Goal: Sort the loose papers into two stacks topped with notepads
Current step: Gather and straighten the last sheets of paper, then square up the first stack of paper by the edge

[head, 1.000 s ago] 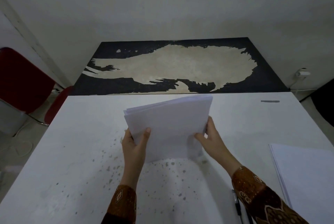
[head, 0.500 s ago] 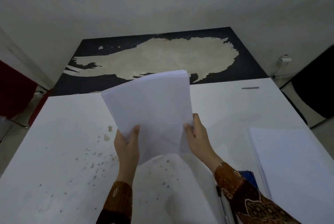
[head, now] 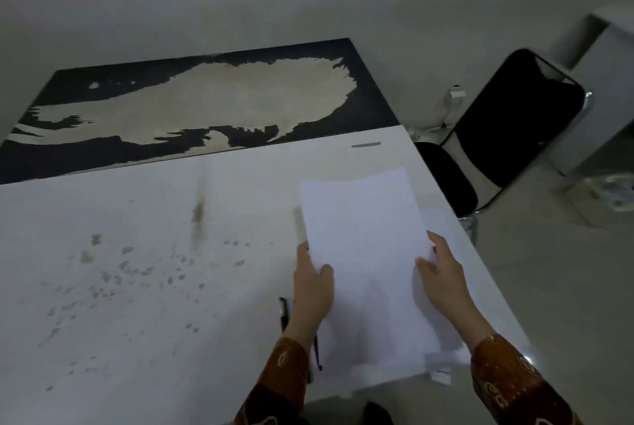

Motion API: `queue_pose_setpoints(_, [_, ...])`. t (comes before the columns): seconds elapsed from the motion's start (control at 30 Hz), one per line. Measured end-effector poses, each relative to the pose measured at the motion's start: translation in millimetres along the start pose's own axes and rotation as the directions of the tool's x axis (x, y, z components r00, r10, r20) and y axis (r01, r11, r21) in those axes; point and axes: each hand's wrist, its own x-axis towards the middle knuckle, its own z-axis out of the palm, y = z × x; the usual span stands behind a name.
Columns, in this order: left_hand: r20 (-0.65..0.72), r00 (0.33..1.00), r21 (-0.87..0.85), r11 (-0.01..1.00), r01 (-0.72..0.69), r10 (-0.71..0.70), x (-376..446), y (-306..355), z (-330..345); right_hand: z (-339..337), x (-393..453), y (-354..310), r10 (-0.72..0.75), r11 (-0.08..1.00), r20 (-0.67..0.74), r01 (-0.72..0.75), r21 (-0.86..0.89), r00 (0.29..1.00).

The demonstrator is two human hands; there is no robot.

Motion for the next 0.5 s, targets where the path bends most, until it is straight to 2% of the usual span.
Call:
queue_pose_setpoints(0.1, [0.126,0.991,0.041,0.998,0.048,-0.053,-3,-11,58,-35,5,42,0.117,0.991,-0.014,-0.117,-0.07,0.993])
queue_pose_setpoints(0.17, [0.142,0.987,0.105,0.993,0.061,-0.076,-1,-18,82,-44,8,62,0.17,0.98,-0.025,-0.172,-0.103,0.985])
queue_pose_setpoints(0.3, [0.104,0.987,0.234,0.967,0.099,-0.126,-4,-23,113,-54,18,81,0.21,0.967,-0.039,-0.214,-0.136,0.977])
queue_pose_setpoints(0.4, [0.041,0.996,0.391,0.918,0.059,-0.081,-6,-27,122,-52,28,95,0.253,0.952,-0.052,-0.258,-0.163,0.966])
queue_pose_setpoints(0.5, [0.014,0.994,0.438,0.895,0.089,-0.106,-7,-30,128,-43,50,148,0.311,0.911,-0.052,-0.313,-0.268,0.949])
